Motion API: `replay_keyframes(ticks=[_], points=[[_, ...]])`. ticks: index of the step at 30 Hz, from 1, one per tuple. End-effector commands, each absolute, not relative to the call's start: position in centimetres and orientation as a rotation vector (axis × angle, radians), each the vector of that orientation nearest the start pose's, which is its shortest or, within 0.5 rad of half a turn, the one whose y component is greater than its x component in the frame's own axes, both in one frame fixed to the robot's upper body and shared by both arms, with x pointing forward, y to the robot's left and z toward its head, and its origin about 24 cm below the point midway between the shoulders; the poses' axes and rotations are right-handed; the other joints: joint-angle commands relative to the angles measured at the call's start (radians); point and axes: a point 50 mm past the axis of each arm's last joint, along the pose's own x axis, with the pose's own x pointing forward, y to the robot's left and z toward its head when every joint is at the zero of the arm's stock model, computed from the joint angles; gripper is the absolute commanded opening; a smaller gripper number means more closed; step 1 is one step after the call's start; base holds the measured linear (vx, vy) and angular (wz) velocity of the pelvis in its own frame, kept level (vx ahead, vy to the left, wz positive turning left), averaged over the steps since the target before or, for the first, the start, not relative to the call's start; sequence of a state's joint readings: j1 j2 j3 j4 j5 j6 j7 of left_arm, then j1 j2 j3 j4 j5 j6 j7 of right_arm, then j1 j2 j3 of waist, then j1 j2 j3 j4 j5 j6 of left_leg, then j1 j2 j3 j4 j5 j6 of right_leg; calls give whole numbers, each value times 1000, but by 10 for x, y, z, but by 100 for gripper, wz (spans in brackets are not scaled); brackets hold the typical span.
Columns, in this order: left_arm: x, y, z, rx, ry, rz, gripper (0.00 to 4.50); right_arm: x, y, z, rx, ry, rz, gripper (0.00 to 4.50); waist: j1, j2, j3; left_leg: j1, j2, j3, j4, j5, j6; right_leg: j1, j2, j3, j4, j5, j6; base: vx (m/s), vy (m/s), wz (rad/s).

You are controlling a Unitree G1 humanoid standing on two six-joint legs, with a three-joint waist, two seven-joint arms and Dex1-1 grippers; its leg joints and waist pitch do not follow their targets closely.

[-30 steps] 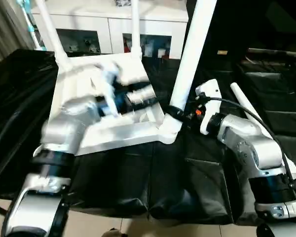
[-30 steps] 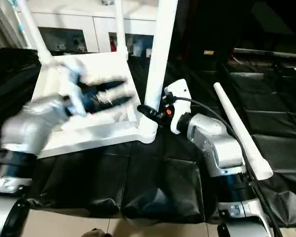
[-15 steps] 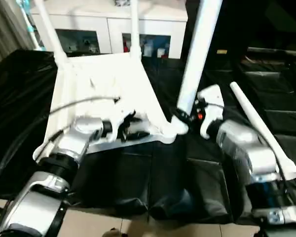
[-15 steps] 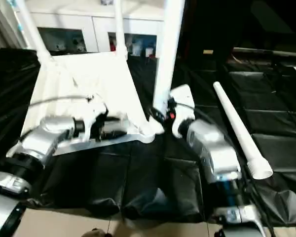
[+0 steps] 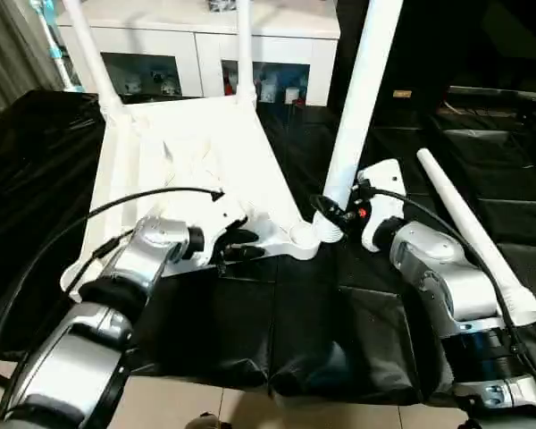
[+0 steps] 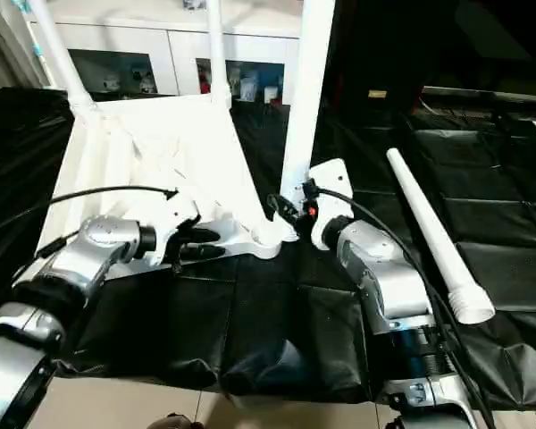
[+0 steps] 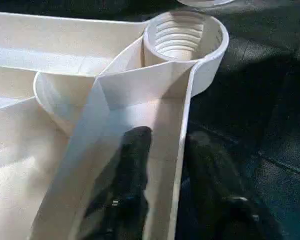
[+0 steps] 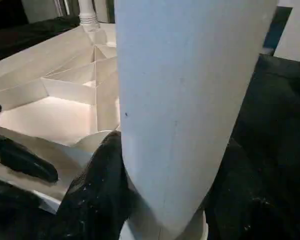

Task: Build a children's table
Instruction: Insert table leg to table base

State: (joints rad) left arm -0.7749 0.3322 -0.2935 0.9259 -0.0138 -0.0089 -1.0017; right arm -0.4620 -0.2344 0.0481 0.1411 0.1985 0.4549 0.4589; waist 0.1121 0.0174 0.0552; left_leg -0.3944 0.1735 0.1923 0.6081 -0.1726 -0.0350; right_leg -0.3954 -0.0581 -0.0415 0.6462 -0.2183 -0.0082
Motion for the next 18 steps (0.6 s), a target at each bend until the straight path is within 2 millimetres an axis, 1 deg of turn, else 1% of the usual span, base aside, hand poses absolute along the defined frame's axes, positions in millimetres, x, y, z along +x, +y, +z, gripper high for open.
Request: replay_keyframes(ticks=[1, 2, 3, 4, 5, 6, 10, 11, 14, 16, 18], points=[[353, 136, 59, 432, 432, -1127, 110, 327, -132, 102, -48, 150, 580, 186, 1, 15, -78, 31, 56, -34, -67, -172, -26, 52, -92, 47, -71, 59, -240, 0, 0, 0], [353, 136, 58, 439, 441, -1132, 94, 327, -132, 103, -49, 148, 582, 186, 0, 15, -77, 30, 55, -34, -67, -172, -24, 52, -92, 47, -72, 59, -240, 0, 0, 0], [353, 137, 57, 449, 453, -1140, 89, 327, -132, 103, -50, 147, 583, 186, 1, 16, -78, 31, 56, -35, -67, -173, -24, 52, -93, 47, -70, 61, -241, 0, 0, 0], [353, 137, 57, 449, 453, -1140, 78, 327, -132, 103, -50, 147, 583, 186, 1, 15, -78, 31, 56, -34, -67, -175, -24, 53, -93, 47, -70, 61, -243, 0, 0, 0], [352, 137, 56, 450, 462, -1147, 78, 327, -132, 103, -50, 145, 583, 186, 1, 17, -77, 32, 57, -35, -68, -177, -24, 52, -94, 47, -71, 59, -245, 0, 0, 0], [352, 137, 56, 448, 464, -1148, 54, 328, -132, 104, -51, 145, 583, 186, 1, 15, -77, 31, 57, -34, -68, -181, -24, 52, -94, 48, -72, 54, -247, 0, 0, 0], [350, 137, 53, 443, 478, -1163, 39, 328, -133, 104, -51, 143, 582, 186, 1, 17, -76, 31, 58, -35, -69, -186, -24, 52, -94, 47, -73, 40, -248, 0, 0, 0], [349, 137, 50, 448, 491, -1173, 13, 328, -133, 104, -50, 142, 580, 186, 1, 17, -76, 31, 57, -35, -68, -184, -24, 52, -94, 48, -72, 43, -249, 0, 0, 0], [349, 138, 49, 449, 492, -1172, 9, 328, -133, 105, -48, 141, 579, 186, 1, 16, -76, 30, 57, -35, -69, -180, -21, 53, -95, 48, -73, 49, -247, 0, 0, 0], [350, 137, 50, 420, 464, -1154, 5, 328, -133, 104, -30, 141, 579, 186, -2, 15, -77, 30, 58, -35, -68, -174, -18, 54, -94, 47, -69, 71, -255, 0, 0, 0], [350, 134, 53, 376, 429, -1150, 2, 327, -132, 103, -20, 144, 584, 186, -4, 15, -76, 29, 56, -34, -68, -176, -14, 54, -95, 47, -71, 68, -258, 0, 0, 0]])
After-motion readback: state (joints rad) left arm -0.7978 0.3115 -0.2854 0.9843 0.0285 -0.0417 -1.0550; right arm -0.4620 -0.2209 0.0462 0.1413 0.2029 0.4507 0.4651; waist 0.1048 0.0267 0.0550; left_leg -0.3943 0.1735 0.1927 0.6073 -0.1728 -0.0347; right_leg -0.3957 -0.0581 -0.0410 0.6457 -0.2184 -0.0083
